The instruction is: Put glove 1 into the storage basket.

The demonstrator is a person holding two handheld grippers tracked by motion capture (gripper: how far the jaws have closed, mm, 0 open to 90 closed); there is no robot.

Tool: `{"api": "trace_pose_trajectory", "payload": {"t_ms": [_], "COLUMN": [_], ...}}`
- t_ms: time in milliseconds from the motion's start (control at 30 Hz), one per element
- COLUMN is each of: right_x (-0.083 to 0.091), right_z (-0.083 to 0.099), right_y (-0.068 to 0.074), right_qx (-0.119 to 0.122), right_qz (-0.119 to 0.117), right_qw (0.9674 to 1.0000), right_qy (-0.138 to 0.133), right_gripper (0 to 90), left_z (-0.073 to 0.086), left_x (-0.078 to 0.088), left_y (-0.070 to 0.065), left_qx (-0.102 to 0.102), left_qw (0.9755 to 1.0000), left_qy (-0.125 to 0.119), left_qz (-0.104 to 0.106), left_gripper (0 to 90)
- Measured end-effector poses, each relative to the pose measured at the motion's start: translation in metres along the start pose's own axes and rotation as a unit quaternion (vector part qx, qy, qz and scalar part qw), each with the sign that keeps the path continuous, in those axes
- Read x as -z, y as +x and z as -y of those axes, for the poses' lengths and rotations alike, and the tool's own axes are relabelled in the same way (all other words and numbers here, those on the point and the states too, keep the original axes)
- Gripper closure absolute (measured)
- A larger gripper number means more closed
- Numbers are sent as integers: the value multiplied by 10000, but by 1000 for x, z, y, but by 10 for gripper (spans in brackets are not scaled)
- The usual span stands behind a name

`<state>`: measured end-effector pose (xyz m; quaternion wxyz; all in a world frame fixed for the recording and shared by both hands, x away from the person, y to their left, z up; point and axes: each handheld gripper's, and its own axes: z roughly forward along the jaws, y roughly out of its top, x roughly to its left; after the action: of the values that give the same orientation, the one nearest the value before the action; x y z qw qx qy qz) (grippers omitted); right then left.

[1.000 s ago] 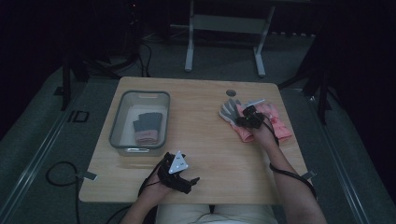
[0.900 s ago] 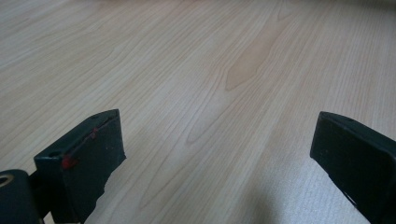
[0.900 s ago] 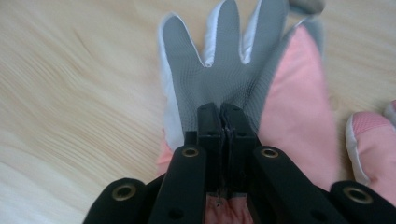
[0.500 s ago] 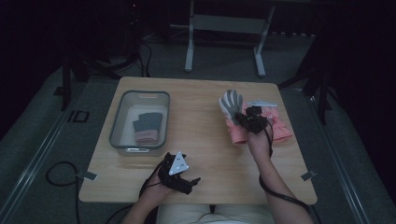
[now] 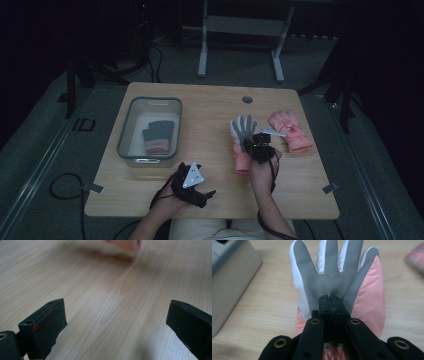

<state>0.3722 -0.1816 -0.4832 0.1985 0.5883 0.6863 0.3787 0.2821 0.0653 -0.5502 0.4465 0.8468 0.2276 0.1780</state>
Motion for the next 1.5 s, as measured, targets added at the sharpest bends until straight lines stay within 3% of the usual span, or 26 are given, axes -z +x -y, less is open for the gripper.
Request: {"api": "trace_pose_trajectory", "payload": {"t_ms": [67, 167, 267, 433, 533, 733, 933, 1067, 1167, 1200, 1300, 1333, 1500], "right_x": [-20, -35, -49, -66, -70, -66, -36, -14, -2, -2, 5, 6, 11], "right_z": [7, 7, 6, 9, 9, 7, -9, -19, -22, -22, -23, -22, -23], "right_y": [6, 12, 14, 19, 17, 18, 17, 2, -19, -19, -46, -57, -103], "right_qx": [-69, 95, 50, 124, 61, 22, 211, 487, 718, 718, 1043, 1180, 1428], "right_qz": [30, 164, 163, 55, 44, 16, -303, -459, -501, -501, -486, -353, -180], "right_qw": [9998, 9996, 9992, 9981, 9981, 9986, 9991, 9978, 9961, 9961, 9934, 9924, 9896], "right_qy": [164, 232, 349, 602, 616, 519, 222, -21, -41, -41, -40, -35, 11], "right_gripper": [887, 887, 886, 877, 865, 793, 722, 669, 660, 660, 648, 650, 643], "left_z": [1, 2, 2, 2, 3, 4, 4, 4, 4, 4, 4, 4, 3], "left_x": [-1, -1, 0, -1, -1, -4, -4, -3, -3, -3, -3, -3, -3], "left_y": [0, 1, 2, 1, 0, -1, 0, -1, 0, 0, 0, -1, -1], "left_qx": [-38, 1, 13, -29, -22, -49, -51, -50, -43, -43, -29, -29, 5], "left_qw": [10000, 10000, 10000, 9999, 9999, 9998, 9998, 9998, 9998, 9998, 9998, 9998, 9998], "left_qy": [52, 34, 22, 53, 53, 98, 96, 97, 99, 99, 81, 76, 53], "left_qz": [2, 33, 34, 89, 113, 151, 175, 191, 187, 187, 166, 169, 172], "left_gripper": [26, 26, 26, 26, 26, 26, 26, 26, 26, 26, 26, 26, 26]}}
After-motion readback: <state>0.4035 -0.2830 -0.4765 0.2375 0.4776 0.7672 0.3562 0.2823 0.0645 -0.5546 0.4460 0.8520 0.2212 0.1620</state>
